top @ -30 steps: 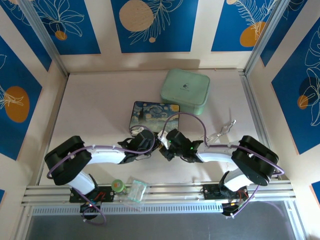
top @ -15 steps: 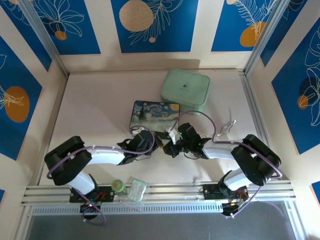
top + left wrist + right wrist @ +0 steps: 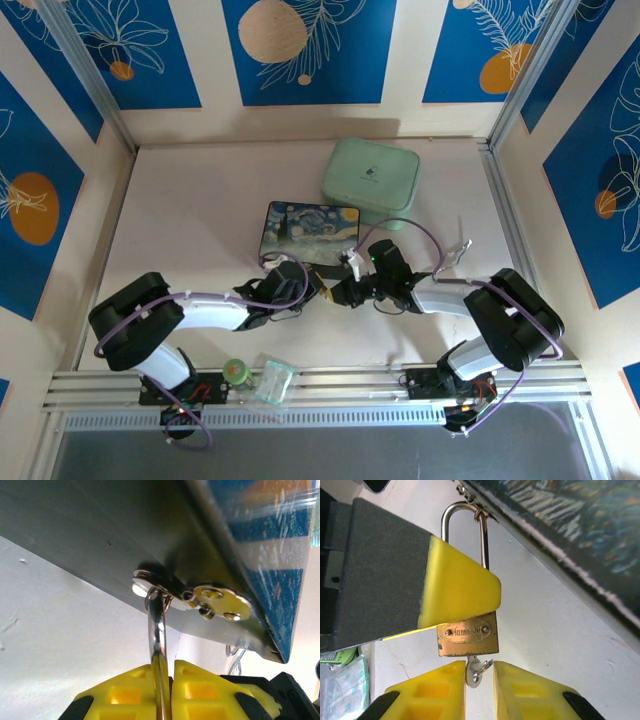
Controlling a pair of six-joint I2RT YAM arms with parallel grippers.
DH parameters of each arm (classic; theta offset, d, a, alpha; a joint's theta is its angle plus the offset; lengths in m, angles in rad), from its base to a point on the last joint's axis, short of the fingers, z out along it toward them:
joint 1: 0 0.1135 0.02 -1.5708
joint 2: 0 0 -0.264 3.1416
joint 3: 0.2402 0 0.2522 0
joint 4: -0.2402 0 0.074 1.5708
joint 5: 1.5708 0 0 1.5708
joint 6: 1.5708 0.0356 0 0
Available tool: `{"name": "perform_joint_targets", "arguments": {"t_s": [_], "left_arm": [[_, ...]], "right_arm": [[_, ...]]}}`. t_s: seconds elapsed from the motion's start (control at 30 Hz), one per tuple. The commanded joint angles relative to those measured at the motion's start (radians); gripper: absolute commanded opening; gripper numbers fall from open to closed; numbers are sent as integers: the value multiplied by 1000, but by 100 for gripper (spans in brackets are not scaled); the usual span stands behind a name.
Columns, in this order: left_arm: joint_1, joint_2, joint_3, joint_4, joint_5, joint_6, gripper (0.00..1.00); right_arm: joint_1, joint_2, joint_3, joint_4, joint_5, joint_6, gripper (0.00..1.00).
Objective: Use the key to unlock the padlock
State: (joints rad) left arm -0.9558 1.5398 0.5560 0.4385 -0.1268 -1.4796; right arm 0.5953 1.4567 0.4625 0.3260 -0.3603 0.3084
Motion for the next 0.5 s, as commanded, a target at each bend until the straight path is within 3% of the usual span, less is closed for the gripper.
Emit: {"name": "perform_joint_targets", "arguments": {"t_s": [0.0, 0.3, 0.47], "left_arm": [[0, -22, -20, -27, 39, 12, 0], [0, -41, -18, -41, 30, 15, 0], [-1, -37, 6, -113, 25, 54, 0]], "right_arm": [[-29, -3, -8, 10, 67, 14, 20], [-12, -6, 2, -31, 109, -3, 20], [-4, -10, 5, -29, 113, -3, 28]]}}
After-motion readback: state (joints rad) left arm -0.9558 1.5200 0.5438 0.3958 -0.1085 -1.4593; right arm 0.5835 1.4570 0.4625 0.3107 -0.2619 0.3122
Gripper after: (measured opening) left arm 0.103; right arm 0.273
